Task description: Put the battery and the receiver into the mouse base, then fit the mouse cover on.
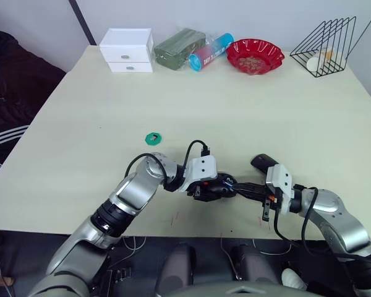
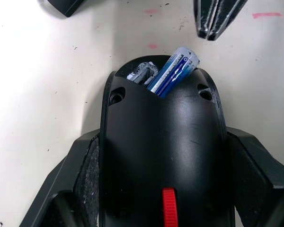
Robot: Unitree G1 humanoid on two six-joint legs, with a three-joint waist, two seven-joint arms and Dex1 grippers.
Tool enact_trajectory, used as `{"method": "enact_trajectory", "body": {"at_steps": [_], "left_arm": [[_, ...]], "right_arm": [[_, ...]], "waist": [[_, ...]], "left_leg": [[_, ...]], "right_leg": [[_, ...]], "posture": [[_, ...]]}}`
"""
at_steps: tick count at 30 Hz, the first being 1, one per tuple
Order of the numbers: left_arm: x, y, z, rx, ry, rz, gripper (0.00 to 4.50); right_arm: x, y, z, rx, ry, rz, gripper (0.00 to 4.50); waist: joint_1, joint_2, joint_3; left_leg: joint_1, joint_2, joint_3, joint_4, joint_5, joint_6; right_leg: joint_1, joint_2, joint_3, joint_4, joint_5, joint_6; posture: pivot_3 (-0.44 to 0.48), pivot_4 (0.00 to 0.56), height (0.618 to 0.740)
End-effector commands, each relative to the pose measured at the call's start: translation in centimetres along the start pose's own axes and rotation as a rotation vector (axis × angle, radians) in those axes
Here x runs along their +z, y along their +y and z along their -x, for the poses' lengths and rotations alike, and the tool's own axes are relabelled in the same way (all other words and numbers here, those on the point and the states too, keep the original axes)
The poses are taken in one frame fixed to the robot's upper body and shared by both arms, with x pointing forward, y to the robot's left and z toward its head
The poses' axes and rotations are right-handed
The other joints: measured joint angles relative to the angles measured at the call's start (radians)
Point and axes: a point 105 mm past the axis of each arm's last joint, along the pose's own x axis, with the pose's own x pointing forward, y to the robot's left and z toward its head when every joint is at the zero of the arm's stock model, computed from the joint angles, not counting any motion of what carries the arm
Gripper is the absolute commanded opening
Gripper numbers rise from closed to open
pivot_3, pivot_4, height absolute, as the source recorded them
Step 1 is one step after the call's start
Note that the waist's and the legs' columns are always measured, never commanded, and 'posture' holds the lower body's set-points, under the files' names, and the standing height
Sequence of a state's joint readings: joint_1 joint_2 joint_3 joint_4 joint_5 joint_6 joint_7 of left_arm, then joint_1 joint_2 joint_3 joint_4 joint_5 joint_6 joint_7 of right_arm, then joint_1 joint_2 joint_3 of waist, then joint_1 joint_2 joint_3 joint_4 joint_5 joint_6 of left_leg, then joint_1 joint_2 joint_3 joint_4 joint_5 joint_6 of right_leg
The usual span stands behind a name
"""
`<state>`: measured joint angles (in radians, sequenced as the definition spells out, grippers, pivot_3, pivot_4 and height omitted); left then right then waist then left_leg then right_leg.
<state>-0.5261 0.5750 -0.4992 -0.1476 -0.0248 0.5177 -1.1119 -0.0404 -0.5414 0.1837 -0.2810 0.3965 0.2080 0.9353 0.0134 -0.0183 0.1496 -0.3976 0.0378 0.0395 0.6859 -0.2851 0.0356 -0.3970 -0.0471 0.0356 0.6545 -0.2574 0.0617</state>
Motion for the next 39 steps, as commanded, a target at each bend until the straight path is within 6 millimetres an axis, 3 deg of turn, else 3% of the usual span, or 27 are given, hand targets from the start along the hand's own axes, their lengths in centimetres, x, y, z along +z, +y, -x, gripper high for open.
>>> {"method": "enact_trajectory", "body": {"at_steps": [1,13,23,28,32,39], "left_arm": [[-1.0,-0.4,-0.4,-0.012,0.047,0.024,2.95],[-1.1,-0.5,-0.6,-0.018,0.049,0.019,2.95],[-1.2,-0.4,-0.5,-0.010,0.047,0.025,2.95],[-1.1,-0.5,-0.6,-0.012,0.041,0.030,2.95],[-1.1,-0.6,-0.7,-0.013,0.039,0.031,2.95],[-1.1,-0.7,-0.6,-0.012,0.038,0.023,2.95]], "right_arm": [[0.6,-0.1,-0.2,-0.004,-0.040,0.026,0.02],[-2.1,-0.5,-0.9,-0.025,0.040,-0.006,0.02],[-5.8,-0.3,-0.8,-0.012,0.255,-0.050,0.02],[-6.7,0.0,-0.5,0.002,0.337,-0.080,0.02],[-6.6,-0.1,-0.3,-0.011,0.340,-0.072,0.02],[-2.7,-0.7,0.1,-0.020,0.151,0.018,0.02]], "waist": [[0.000,0.000,0.000],[0.000,0.000,0.000],[-0.001,-0.001,-0.003],[-0.001,-0.002,-0.006],[-0.001,-0.003,-0.010],[0.001,-0.003,-0.011]], "left_leg": [[0.000,0.000,0.000,0.000,0.000,0.000],[0.001,0.000,0.001,0.000,0.000,0.000],[0.004,0.000,0.002,0.000,0.000,0.000],[0.005,0.000,0.003,0.000,0.000,0.000],[0.006,0.000,0.004,0.000,0.000,0.000],[0.005,0.000,0.004,0.000,0.000,0.000]], "right_leg": [[0.000,0.000,0.000,0.000,0.000,0.000],[0.000,0.000,0.001,0.002,0.000,0.000],[0.001,0.000,0.002,0.003,0.000,0.000],[0.002,0.000,0.003,0.003,0.000,-0.001],[0.002,0.000,0.004,0.003,0.000,-0.001],[0.001,0.000,0.004,0.003,0.000,0.000]], "posture": [[0.000,0.150,0.740],[0.000,0.150,0.740],[0.000,0.150,0.740],[0.000,0.150,0.740],[0.000,0.150,0.740],[0.000,0.150,0.740]]}}
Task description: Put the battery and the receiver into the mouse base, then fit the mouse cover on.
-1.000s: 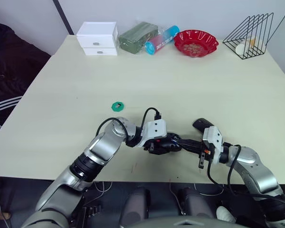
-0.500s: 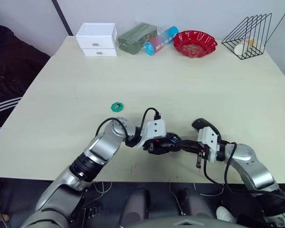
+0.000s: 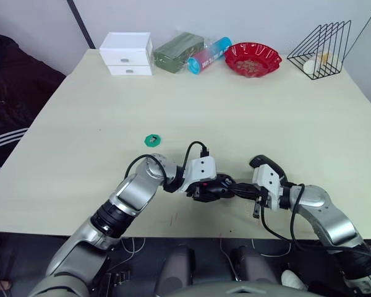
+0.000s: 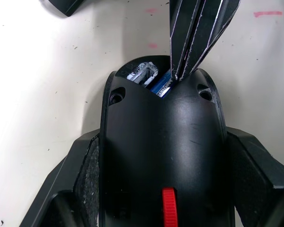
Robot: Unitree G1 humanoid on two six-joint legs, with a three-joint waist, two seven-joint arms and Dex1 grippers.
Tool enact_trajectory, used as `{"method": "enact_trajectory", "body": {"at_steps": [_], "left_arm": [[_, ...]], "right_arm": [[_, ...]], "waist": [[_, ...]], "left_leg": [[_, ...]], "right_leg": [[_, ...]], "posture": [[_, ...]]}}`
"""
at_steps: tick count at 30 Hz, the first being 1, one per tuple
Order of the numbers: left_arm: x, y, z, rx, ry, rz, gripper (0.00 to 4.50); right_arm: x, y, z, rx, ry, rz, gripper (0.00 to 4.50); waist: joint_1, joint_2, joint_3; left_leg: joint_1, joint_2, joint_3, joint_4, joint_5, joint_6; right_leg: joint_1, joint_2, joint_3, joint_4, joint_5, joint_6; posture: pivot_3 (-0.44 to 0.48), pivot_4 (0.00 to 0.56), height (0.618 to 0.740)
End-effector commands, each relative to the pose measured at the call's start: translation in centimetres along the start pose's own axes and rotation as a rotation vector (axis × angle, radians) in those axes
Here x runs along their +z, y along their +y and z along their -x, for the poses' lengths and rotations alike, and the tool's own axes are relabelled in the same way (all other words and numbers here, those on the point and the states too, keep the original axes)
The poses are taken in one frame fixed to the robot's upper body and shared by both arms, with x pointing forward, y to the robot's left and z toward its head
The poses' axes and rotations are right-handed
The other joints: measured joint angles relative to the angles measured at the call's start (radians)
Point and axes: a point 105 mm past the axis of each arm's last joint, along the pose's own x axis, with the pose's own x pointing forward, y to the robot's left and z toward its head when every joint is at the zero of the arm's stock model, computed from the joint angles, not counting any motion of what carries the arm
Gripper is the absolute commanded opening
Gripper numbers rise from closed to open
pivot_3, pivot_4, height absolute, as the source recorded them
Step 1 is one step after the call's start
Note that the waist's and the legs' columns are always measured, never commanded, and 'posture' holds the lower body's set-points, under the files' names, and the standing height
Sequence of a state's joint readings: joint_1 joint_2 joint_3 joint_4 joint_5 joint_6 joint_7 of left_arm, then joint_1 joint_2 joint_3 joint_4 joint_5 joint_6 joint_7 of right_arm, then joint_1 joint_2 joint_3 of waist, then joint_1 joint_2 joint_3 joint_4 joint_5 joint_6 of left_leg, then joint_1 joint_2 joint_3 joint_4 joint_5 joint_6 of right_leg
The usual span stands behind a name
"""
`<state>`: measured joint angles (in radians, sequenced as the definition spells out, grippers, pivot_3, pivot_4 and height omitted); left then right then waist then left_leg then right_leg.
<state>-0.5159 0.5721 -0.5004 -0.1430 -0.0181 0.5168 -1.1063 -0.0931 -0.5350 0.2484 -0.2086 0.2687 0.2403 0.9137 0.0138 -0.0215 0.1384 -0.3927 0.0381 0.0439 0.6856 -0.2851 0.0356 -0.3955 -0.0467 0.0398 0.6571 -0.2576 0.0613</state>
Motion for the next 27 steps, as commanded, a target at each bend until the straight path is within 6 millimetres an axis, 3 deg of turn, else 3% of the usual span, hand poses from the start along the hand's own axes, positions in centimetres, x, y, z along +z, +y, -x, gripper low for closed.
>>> {"method": "enact_trajectory", "body": {"at_steps": [1,6,14,17,21,24,27], "left_arm": [[-0.8,-0.5,-0.4,-0.014,0.033,0.011,2.95],[-0.8,-0.4,-0.4,-0.011,0.032,0.009,2.95],[-0.7,-0.2,-0.4,-0.012,0.028,0.010,2.95],[-0.8,-0.1,-0.4,-0.012,0.029,0.009,2.95],[-0.8,-0.1,-0.4,-0.013,0.027,0.003,2.95],[-0.7,-0.1,-0.3,-0.012,0.026,-0.003,2.95],[-0.8,0.0,-0.3,-0.012,0.026,-0.005,2.95]], "right_arm": [[0.0,-0.2,1.4,-0.018,-0.016,0.012,0.02],[2.1,-0.3,2.8,-0.058,-0.120,0.068,0.02],[2.4,0.2,6.3,-0.124,-0.184,0.046,0.02],[3.6,0.6,8.7,-0.185,-0.343,0.108,0.02],[2.1,0.8,10.3,-0.168,-0.266,0.026,0.02],[1.6,0.3,13.3,-0.207,-0.261,-0.010,0.02],[0.9,-0.4,16.3,-0.251,-0.233,-0.053,0.77]], "waist": [[0.000,0.000,0.000],[-0.001,0.001,0.001],[0.000,0.001,0.001],[0.003,0.002,0.002],[0.000,0.003,0.002],[0.001,0.003,0.002],[0.001,0.003,0.002]], "left_leg": [[0.000,0.000,0.000,0.000,0.000,0.000],[-0.001,0.000,0.001,0.000,0.000,0.000],[-0.002,0.000,0.001,0.000,0.000,0.000],[-0.002,0.000,0.000,0.000,0.000,0.000],[-0.002,0.000,0.002,0.000,0.000,0.000],[-0.002,0.000,0.002,0.001,0.000,0.000],[-0.002,0.000,0.002,0.000,0.000,0.000]], "right_leg": [[0.000,0.000,0.000,0.000,0.000,0.000],[-0.001,0.000,0.000,0.000,0.000,0.000],[-0.001,0.000,0.000,0.000,0.000,0.001],[-0.001,0.000,0.000,0.000,0.000,0.000],[-0.001,0.000,0.002,-0.001,0.000,0.001],[-0.001,0.000,0.002,-0.001,-0.001,0.000],[-0.001,0.000,0.002,-0.001,0.000,0.000]], "posture": [[0.000,0.150,0.740],[0.000,0.150,0.740],[0.000,0.150,0.740],[0.000,0.150,0.740],[0.000,0.150,0.740],[0.000,0.150,0.740],[0.000,0.150,0.740]]}}
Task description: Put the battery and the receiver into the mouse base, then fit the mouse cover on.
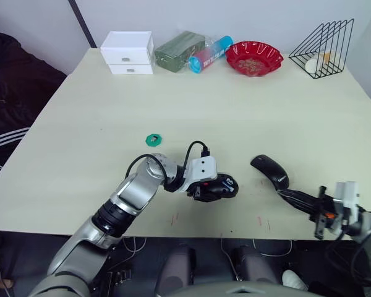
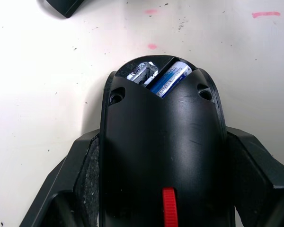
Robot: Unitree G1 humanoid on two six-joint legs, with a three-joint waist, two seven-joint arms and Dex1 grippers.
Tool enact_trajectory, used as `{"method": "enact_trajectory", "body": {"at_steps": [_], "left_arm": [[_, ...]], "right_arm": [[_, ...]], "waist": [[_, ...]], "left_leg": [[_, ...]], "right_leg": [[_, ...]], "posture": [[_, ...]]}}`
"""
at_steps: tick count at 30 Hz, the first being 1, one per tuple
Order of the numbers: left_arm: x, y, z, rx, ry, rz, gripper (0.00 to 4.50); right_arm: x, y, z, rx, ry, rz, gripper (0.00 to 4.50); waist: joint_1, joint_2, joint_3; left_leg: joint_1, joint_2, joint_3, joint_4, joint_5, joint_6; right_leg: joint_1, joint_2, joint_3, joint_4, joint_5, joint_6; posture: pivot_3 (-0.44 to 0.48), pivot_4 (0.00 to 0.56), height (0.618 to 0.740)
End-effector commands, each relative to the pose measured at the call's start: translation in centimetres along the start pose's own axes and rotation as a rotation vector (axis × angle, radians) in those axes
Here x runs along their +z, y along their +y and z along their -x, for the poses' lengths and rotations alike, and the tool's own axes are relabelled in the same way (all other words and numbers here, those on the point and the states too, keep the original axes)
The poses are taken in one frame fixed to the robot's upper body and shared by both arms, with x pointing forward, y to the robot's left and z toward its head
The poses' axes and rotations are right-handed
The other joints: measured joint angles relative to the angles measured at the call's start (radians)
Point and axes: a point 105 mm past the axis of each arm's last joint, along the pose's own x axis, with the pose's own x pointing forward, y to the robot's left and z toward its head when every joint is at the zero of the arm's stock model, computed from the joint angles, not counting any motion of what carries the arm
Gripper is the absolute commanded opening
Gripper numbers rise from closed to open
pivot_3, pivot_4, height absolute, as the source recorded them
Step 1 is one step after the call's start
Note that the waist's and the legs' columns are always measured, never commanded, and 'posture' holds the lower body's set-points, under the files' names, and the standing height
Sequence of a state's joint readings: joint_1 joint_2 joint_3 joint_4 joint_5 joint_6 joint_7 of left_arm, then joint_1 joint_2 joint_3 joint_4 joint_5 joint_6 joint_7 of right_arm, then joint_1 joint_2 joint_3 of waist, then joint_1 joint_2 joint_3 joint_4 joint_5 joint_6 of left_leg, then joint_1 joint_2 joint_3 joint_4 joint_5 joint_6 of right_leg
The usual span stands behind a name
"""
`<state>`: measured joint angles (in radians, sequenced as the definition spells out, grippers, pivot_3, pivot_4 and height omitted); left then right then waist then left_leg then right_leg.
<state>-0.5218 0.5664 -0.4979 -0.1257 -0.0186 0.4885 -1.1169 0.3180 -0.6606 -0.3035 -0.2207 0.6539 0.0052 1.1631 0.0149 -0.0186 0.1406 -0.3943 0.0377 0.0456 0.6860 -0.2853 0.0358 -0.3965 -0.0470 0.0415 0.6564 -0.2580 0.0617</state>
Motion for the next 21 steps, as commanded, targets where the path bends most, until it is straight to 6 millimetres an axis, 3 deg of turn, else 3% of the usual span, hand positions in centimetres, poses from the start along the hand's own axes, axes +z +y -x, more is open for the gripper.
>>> {"method": "enact_trajectory", "body": {"at_steps": [1,2,3,5,9,21], "left_arm": [[-0.9,-0.2,-0.3,-0.005,0.038,0.010,2.95],[-0.9,-0.2,-0.2,-0.006,0.037,0.011,2.95],[-0.9,-0.2,-0.2,-0.007,0.037,0.010,2.95],[-0.9,-0.1,-0.2,-0.010,0.036,0.009,2.95],[-0.7,-0.1,-0.3,-0.019,0.033,0.004,2.95],[-0.5,0.5,-0.2,-0.016,0.033,-0.012,2.95]], "right_arm": [[1.1,-0.9,2.2,-0.013,-0.019,0.003,1.20],[1.2,-1.0,2.6,-0.006,-0.011,0.016,1.41],[1.5,-1.0,3.1,0.032,0.007,0.050,2.00],[1.9,-1.1,4.0,0.092,0.045,0.083,2.52],[3.0,-2.4,5.2,0.160,0.042,0.109,4.47],[5.7,-4.0,5.5,0.214,-0.066,0.176,4.47]], "waist": [[0.000,0.000,0.000],[0.000,0.000,0.000],[0.000,0.000,0.000],[-0.001,0.001,0.001],[-0.001,0.002,0.001],[0.001,0.003,0.001]], "left_leg": [[0.000,0.000,0.000,0.000,0.000,0.000],[0.000,0.000,0.000,0.000,0.000,0.000],[0.000,0.000,0.000,0.000,0.000,0.000],[0.000,0.000,0.000,0.000,0.000,0.000],[0.001,0.000,0.001,0.000,0.000,0.000],[0.000,0.000,0.000,0.000,0.000,0.000]], "right_leg": [[0.000,0.000,0.000,0.000,0.000,0.000],[0.000,0.000,0.000,0.000,0.000,0.000],[0.000,0.000,0.000,0.000,0.000,0.000],[0.000,0.000,0.000,0.000,0.000,0.000],[0.000,0.000,0.001,0.000,0.000,0.000],[0.001,0.000,0.001,0.000,0.000,0.001]], "posture": [[0.000,0.150,0.740],[0.000,0.150,0.740],[0.000,0.150,0.740],[0.000,0.150,0.740],[0.000,0.150,0.740],[0.000,0.150,0.740]]}}
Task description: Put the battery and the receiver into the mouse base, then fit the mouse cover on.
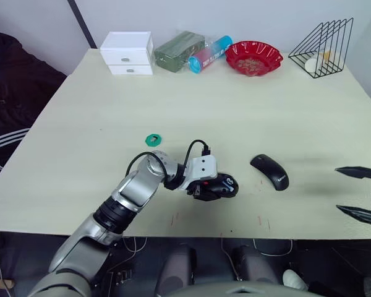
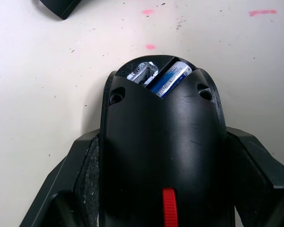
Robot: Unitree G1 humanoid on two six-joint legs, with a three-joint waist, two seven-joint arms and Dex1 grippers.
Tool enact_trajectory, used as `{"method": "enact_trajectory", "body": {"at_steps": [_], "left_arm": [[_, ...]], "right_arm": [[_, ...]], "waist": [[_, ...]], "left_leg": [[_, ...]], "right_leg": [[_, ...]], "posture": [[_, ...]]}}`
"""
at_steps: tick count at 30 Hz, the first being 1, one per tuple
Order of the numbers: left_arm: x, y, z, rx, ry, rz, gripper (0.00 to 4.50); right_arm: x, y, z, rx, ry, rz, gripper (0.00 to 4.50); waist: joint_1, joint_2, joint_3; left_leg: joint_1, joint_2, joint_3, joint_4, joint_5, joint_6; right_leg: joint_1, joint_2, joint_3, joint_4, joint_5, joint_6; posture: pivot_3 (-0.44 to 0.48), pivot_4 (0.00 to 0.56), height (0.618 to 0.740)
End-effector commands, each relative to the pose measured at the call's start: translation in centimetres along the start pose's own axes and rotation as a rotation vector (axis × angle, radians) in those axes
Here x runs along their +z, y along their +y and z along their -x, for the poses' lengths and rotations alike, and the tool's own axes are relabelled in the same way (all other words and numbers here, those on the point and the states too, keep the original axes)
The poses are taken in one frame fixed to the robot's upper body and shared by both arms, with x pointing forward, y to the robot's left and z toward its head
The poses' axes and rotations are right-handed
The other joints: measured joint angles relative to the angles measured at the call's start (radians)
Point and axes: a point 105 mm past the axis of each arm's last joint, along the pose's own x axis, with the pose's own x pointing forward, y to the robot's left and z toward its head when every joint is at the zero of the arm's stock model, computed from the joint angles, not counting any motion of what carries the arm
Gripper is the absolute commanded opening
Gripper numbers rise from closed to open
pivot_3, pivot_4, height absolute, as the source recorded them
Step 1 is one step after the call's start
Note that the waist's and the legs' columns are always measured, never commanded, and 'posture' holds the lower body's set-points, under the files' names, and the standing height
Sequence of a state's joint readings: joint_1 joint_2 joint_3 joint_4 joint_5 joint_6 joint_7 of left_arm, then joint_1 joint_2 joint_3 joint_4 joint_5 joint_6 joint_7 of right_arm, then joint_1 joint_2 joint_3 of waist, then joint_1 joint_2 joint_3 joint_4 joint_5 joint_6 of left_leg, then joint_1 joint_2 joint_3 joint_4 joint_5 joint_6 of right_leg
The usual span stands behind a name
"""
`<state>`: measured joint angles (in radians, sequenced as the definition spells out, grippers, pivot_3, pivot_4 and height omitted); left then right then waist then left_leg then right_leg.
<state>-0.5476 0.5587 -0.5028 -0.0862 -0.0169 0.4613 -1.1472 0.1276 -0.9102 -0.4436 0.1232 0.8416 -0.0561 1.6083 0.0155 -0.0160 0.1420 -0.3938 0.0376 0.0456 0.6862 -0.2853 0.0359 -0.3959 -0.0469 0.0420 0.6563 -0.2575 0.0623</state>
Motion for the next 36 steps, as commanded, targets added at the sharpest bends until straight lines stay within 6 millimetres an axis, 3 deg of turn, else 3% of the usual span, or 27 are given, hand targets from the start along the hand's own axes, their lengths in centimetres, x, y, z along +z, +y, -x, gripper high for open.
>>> {"method": "enact_trajectory", "body": {"at_steps": [1,11,12,14,24,31,36], "left_arm": [[-0.6,0.2,-0.1,0.009,0.035,0.003,2.95],[-0.3,0.5,0.0,0.016,0.018,0.033,2.95],[-0.3,0.5,0.0,0.016,0.017,0.034,3.95],[-0.1,0.6,0.0,0.021,0.004,0.035,4.47],[0.8,0.8,1.2,0.040,-0.044,0.024,4.47],[2.9,0.8,4.3,0.014,-0.174,0.047,4.47],[3.3,0.7,7.3,0.069,-0.229,0.095,4.47]], "right_arm": [[0.9,-0.3,0.4,-0.007,-0.036,0.041,4.47],[0.4,-0.1,0.7,-0.017,-0.036,0.056,4.47],[0.4,-0.1,0.7,-0.017,-0.037,0.056,4.50],[0.3,0.0,0.6,-0.018,-0.040,0.060,4.50],[0.0,0.1,0.8,-0.044,-0.060,0.063,4.50],[-0.7,0.4,1.1,-0.079,-0.062,0.050,4.50],[-1.0,0.4,1.5,-0.151,-0.080,0.033,4.50]], "waist": [[0.001,0.000,0.000],[0.000,0.000,0.000],[0.000,0.000,0.000],[-0.001,0.000,0.000],[-0.002,0.000,0.000],[-0.002,0.002,0.004],[-0.003,0.003,0.006]], "left_leg": [[0.000,0.000,0.000,0.000,0.000,0.000],[0.000,0.000,0.000,0.000,0.000,0.000],[0.000,0.000,0.000,0.000,0.000,0.000],[0.000,0.000,0.000,0.000,0.000,0.000],[0.000,0.000,0.000,0.000,0.000,0.000],[0.000,0.000,0.000,0.000,0.000,0.000],[-0.001,0.001,0.000,0.000,0.000,0.000]], "right_leg": [[0.000,0.000,0.000,0.000,0.000,0.000],[0.000,0.000,0.000,0.000,0.000,0.000],[0.000,0.000,0.000,0.000,0.000,0.000],[0.000,0.000,0.000,0.000,0.000,0.000],[0.000,0.000,0.000,0.000,0.000,0.000],[-0.001,0.000,0.000,0.001,0.000,0.000],[-0.001,0.000,-0.001,0.001,0.000,0.000]], "posture": [[0.000,0.150,0.740],[0.000,0.150,0.740],[0.000,0.150,0.740],[0.000,0.150,0.740],[0.000,0.150,0.740],[0.000,0.150,0.740],[0.000,0.150,0.740]]}}
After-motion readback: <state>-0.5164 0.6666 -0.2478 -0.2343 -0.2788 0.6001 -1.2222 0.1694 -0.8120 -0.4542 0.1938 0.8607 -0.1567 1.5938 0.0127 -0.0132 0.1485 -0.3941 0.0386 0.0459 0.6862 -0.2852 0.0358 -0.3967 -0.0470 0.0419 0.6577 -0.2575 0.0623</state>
